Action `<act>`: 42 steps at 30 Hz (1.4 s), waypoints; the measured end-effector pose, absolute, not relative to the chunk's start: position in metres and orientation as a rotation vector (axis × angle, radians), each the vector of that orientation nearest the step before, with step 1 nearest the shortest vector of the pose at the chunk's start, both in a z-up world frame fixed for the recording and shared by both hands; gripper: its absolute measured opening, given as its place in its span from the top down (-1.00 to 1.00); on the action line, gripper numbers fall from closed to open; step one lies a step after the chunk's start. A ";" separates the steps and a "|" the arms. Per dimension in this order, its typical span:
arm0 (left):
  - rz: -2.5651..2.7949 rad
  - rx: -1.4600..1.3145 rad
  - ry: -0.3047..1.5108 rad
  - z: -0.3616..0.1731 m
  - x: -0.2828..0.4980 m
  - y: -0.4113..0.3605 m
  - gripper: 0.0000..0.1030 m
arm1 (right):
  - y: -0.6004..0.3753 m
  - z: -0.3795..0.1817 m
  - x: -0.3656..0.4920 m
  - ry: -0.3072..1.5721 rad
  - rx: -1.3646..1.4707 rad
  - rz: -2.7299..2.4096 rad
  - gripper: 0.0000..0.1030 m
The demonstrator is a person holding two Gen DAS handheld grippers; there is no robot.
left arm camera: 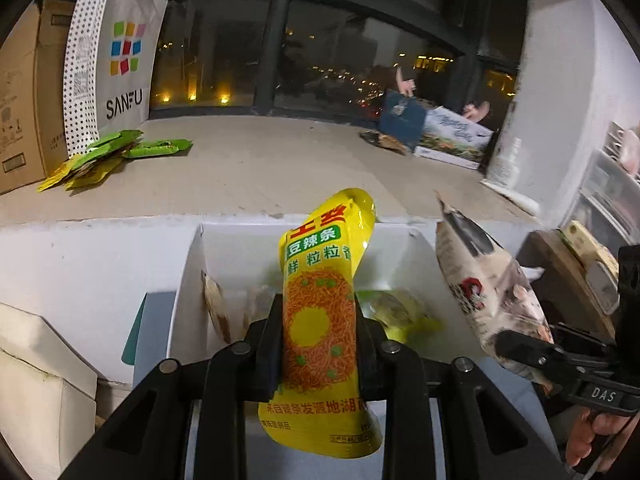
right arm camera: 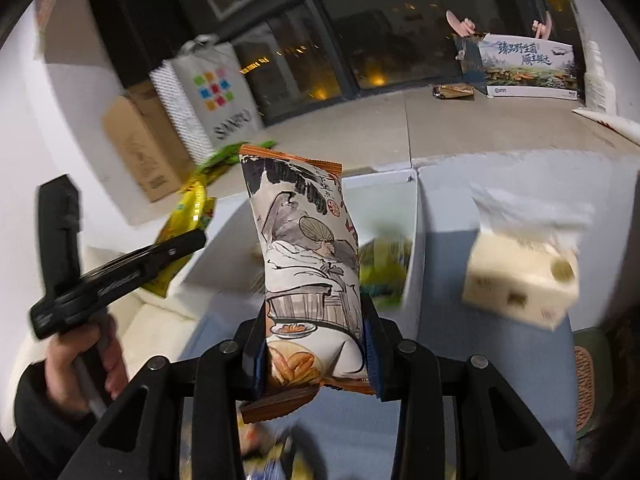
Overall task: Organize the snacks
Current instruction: 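Lower both bags into the white box and open both grippers, then move the right gripper to the clear jelly cup on the table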
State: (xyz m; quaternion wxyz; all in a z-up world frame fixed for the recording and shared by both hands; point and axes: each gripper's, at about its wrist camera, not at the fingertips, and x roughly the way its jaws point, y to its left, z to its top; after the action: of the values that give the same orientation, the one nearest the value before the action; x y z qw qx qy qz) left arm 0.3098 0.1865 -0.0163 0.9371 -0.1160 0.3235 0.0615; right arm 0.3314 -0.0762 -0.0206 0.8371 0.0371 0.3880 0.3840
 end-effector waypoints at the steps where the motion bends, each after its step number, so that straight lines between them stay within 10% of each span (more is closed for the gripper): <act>1: 0.131 -0.237 0.673 -0.020 0.319 0.192 0.42 | -0.065 -0.021 0.342 0.836 0.067 0.802 0.20; 4: 0.163 -0.210 0.705 -0.032 0.340 0.202 0.25 | -0.037 -0.025 0.372 0.867 0.028 0.766 0.20; 8: 0.204 -0.225 0.724 -0.041 0.349 0.214 -1.00 | -0.015 -0.029 0.397 0.887 0.003 0.742 0.13; 12: 0.200 -0.270 0.721 -0.046 0.339 0.219 -1.00 | -0.008 -0.029 0.410 0.867 -0.005 0.720 -1.00; 42: 0.011 -0.148 0.427 0.001 -0.027 0.031 -1.00 | -0.199 -0.009 0.119 0.511 -0.163 0.891 -1.00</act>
State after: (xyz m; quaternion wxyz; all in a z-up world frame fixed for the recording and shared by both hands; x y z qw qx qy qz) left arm -0.0271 0.0313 0.0008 0.9746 -0.0732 0.2117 0.0054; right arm 0.1193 -0.1988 -0.0095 0.8679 -0.0781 0.2442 0.4255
